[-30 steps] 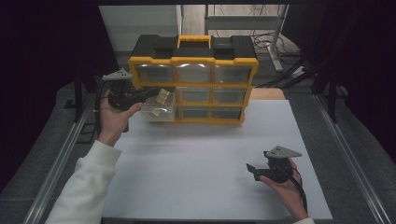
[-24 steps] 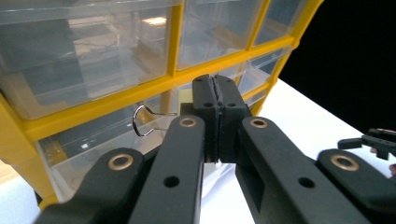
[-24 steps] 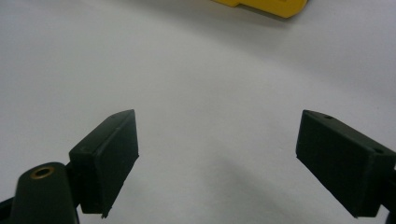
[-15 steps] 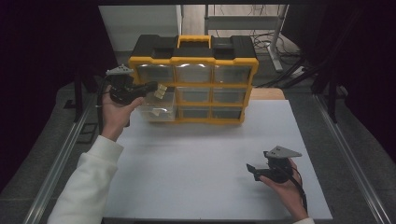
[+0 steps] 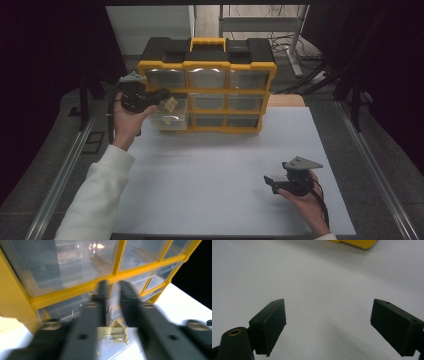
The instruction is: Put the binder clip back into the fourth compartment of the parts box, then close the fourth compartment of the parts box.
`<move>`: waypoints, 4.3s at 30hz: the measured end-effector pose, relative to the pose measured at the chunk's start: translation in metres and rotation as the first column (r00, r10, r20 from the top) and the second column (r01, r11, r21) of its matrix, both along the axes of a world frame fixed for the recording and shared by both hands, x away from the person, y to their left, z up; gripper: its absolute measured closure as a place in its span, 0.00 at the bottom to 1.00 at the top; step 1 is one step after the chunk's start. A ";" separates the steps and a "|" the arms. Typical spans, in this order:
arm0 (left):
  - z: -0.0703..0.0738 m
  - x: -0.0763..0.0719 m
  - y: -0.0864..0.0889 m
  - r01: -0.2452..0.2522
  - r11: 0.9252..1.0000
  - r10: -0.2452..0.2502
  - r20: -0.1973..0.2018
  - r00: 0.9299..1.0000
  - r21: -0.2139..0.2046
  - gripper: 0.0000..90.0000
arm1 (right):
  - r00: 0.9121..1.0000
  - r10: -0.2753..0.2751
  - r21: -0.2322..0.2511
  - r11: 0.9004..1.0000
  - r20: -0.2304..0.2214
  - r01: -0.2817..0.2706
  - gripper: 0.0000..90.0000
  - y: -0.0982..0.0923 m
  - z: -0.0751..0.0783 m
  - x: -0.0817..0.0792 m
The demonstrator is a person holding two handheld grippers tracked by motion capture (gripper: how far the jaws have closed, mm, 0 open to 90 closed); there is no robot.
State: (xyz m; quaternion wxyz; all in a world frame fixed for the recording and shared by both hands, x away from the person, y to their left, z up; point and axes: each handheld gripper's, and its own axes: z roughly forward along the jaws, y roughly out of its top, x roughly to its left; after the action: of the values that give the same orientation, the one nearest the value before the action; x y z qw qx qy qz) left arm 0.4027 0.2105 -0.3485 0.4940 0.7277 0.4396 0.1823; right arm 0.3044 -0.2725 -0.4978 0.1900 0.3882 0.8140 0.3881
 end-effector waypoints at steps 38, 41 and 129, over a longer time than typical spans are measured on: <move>-0.024 -0.076 0.006 0.185 0.983 -0.184 0.038 0.982 -0.014 0.31 | 1.000 0.000 -0.002 1.000 -0.001 0.000 0.15 0.001 0.000 0.000; -0.029 -0.078 0.004 0.195 0.981 -0.195 0.030 0.980 -0.017 0.31 | 1.000 0.000 0.000 1.000 0.000 0.000 0.15 0.000 0.000 0.000; -0.068 -0.030 -0.004 0.045 0.997 -0.036 -0.123 0.992 0.067 1.00 | 1.000 0.003 0.000 1.000 0.003 -0.003 0.15 0.000 0.000 0.000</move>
State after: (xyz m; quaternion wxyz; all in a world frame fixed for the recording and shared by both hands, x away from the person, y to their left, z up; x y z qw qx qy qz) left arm 0.3730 0.2069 -0.4166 0.4443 0.7629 0.4475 0.1426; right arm 0.3045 -0.2726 -0.4978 0.1906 0.3864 0.8144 0.3887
